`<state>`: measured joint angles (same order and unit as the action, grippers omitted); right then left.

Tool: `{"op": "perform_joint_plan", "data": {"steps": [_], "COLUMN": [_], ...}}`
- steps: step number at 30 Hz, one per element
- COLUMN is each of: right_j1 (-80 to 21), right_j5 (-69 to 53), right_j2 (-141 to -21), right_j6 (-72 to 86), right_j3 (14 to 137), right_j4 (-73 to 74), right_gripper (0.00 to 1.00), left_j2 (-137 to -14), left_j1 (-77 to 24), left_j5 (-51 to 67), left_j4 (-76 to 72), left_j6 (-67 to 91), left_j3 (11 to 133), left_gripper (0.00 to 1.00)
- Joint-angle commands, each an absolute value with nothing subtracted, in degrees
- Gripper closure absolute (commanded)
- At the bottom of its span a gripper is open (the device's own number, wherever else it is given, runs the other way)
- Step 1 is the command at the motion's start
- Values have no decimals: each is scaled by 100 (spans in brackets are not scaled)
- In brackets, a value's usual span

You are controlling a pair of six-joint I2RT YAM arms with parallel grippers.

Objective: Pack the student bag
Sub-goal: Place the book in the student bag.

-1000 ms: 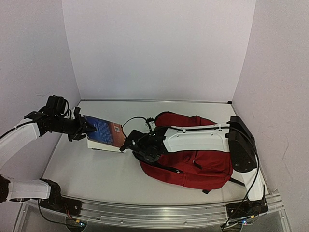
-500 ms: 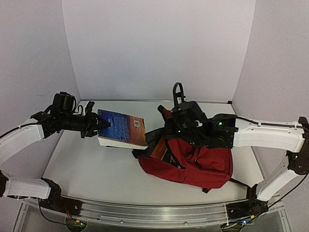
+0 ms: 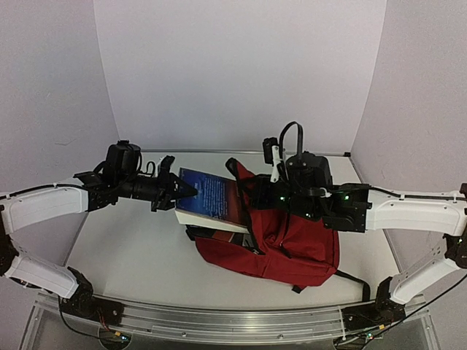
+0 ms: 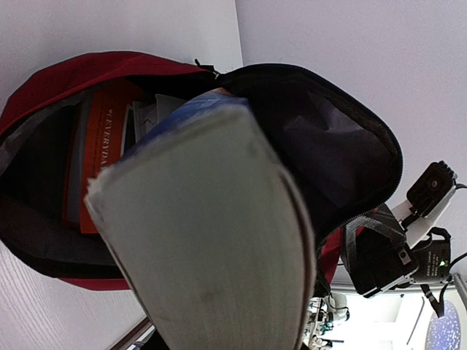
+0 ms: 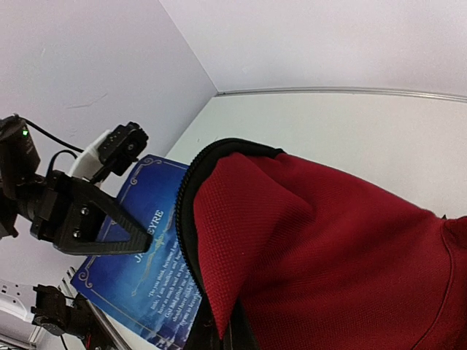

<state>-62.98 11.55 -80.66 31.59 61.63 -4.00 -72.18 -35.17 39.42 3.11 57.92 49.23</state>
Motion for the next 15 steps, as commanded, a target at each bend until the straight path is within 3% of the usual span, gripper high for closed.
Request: {"op": "perform_joint_plan", "data": {"steps": [1,15], "right_j1": [-6338,-6332], "right_j5": [907,1079], "right_j2": [-7616,-7695], "right_j6": [2976,2885], "right_j3": [6311,6319], "right_j4": [-1519,-1529], "right_gripper": [100,100], "left_j2": [-7077,-6903], "left_j1": [-3576,-3586], "left_j5": [4349,4616], "left_j4": [-1591,-2052], "left_j6": [6201,6576], "left_j3": [5105,5284], "left_gripper": [100,100]}}
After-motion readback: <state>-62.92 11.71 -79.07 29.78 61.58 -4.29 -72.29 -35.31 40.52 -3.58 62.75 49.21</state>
